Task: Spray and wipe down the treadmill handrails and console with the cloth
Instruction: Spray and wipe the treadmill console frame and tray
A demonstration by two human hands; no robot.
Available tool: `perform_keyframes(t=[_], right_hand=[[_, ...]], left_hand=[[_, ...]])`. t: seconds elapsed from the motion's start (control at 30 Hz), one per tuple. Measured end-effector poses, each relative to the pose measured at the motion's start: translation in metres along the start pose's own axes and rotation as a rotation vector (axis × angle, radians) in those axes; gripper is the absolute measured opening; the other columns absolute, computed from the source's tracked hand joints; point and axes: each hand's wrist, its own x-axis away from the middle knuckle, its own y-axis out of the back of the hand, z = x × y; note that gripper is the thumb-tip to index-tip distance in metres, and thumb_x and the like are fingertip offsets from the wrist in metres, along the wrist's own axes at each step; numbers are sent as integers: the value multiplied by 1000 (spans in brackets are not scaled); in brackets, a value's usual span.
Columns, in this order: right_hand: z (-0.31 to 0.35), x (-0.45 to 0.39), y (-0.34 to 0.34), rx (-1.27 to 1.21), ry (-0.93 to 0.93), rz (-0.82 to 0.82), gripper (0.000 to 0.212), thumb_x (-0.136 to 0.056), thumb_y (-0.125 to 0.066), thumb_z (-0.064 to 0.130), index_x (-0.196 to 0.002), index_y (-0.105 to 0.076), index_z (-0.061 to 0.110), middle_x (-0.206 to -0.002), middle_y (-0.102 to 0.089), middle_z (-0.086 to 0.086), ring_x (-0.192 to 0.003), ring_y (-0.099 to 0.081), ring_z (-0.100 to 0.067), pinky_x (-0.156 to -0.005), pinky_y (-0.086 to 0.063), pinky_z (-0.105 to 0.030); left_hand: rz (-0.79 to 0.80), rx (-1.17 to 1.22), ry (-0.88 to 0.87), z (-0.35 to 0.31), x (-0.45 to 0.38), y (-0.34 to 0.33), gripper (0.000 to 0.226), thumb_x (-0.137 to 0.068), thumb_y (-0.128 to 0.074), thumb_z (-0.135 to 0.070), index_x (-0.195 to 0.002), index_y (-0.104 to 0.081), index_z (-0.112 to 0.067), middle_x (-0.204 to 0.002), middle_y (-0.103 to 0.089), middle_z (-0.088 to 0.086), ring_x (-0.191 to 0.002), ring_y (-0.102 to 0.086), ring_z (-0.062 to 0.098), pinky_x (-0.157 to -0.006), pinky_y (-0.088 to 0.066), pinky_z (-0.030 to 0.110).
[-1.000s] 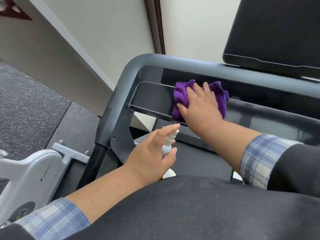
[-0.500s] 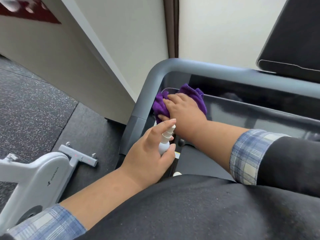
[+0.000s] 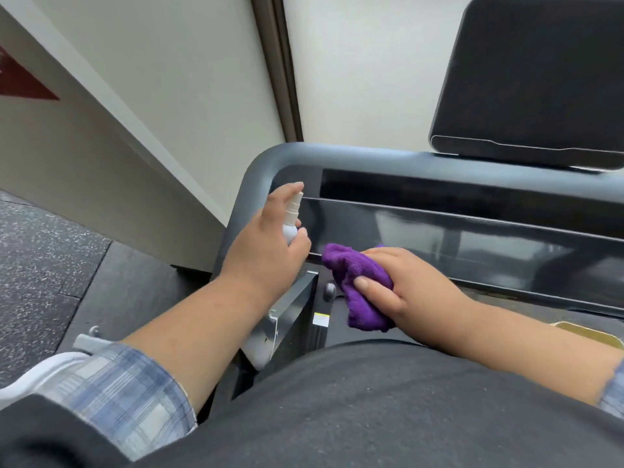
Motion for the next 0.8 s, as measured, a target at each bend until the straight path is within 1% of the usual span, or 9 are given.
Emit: perform_keyframes(t=[0.1,0.17,0.23,0.3,0.37,0.47,0.53,0.67,0.8], right_hand=[[-4,20,8,-12,28,-12,33,-97,-43,45,-100,-65,20,-98,-67,11,-95,-55,-12,-90,-41,-29],[-5,31,12,-14,46,-11,32,-97,-47,38,-103,-67,14,-102,-69,8,-97,-56,-14,-91,-38,-25],[-6,39,16,-13,46,-21,31,-97,-48,34,-103,-67,10,-102,-70,3,-97,-57,-19,-92,-37,-25],[-7,48,19,-19,38,-45,37,-96,-46,37,-103,-67,7,-102,-71,0,-97,-56,-20,-92,-35,-22],[-10,56,20,-34,30,-60,41,-96,-44,41,-105,-67,8,-105,-71,1,-99,-56,-17,-93,-36,-21],[-13,68,20,-60,31,-71,41,-95,-44,42,-106,-68,11,-105,-71,4,-99,-57,-14,-93,-38,-23],[-16,72,19,-65,45,-88,41,-95,-45,41,-105,-69,10,-103,-71,2,-97,-56,-13,-93,-38,-17],[-23,86,23,-75,33,-99,43,-94,-44,43,-106,-69,11,-104,-70,3,-98,-55,-11,-93,-36,-16],[-35,107,29,-104,-43,-102,47,-93,-40,49,-108,-68,15,-108,-69,8,-102,-53,-7,-95,-35,-15]], left_hand=[[86,-116,10,-2,-13,-10,56,-92,-54,-28,-135,-28,-53,-107,-55,-10,-83,-54,13,-74,-39,28],[131,-194,11,-2,-20,-15,53,-93,-55,-33,-134,-28,-52,-103,-53,-8,-78,-54,12,-71,-41,30],[170,-280,6,-1,-25,-18,51,-93,-56,-37,-134,-27,-50,-101,-53,-5,-79,-57,18,-71,-48,34],[192,-368,-7,-1,-28,-22,51,-94,-57,-40,-134,-27,-47,-98,-54,-4,-79,-58,21,-70,-50,35],[198,-422,-17,-3,-29,-26,50,-94,-57,-39,-135,-28,-43,-96,-54,-3,-77,-58,22,-67,-49,35],[207,-458,-24,-7,-29,-34,46,-96,-54,-36,-134,-30,-42,-98,-55,-1,-75,-58,23,-65,-51,36],[213,-461,-25,-10,-28,-36,42,-96,-54,-37,-131,-31,-42,-100,-55,1,-75,-59,23,-65,-52,37],[194,-437,-52,-27,-23,-40,43,-97,-53,-37,-132,-29,-43,-101,-54,-1,-75,-58,24,-64,-48,36],[216,-442,-130,-60,-19,-54,46,-96,-51,-39,-135,-27,-45,-105,-55,-1,-81,-60,26,-71,-53,40]])
